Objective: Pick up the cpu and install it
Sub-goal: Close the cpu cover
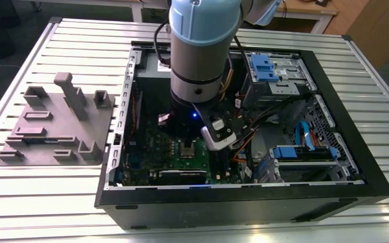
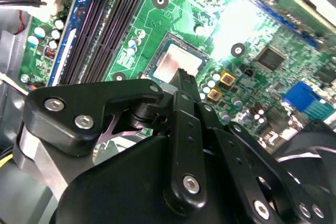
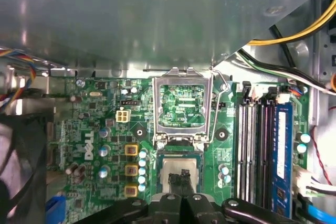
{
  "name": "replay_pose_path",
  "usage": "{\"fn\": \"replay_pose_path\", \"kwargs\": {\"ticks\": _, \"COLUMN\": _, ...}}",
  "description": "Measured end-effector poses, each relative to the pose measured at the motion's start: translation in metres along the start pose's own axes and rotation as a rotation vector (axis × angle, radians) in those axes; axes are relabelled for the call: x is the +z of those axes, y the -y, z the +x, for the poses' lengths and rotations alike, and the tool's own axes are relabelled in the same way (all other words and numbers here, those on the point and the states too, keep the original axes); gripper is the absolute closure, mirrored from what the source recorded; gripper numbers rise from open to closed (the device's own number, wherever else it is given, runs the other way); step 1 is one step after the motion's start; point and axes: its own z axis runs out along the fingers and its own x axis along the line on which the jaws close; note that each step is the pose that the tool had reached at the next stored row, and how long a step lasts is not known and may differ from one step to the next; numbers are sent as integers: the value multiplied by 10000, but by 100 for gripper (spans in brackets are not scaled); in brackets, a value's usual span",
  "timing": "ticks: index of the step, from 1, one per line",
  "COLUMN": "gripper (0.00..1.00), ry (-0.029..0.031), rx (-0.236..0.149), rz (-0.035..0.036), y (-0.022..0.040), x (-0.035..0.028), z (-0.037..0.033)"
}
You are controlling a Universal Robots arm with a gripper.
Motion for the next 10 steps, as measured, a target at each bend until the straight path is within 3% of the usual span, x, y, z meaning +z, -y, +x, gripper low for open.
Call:
{"fn": "replay_pose_path", "kwargs": {"ticks": 3, "gripper": 90, "ry": 0, "rx": -143, "rz": 10, "y": -1, "x": -26, "z": 3}}
{"fn": "replay_pose_path", "kwargs": {"ticks": 10, "gripper": 90, "ry": -13, "rx": -1420, "rz": 16, "y": 0, "x": -15, "z": 3}}
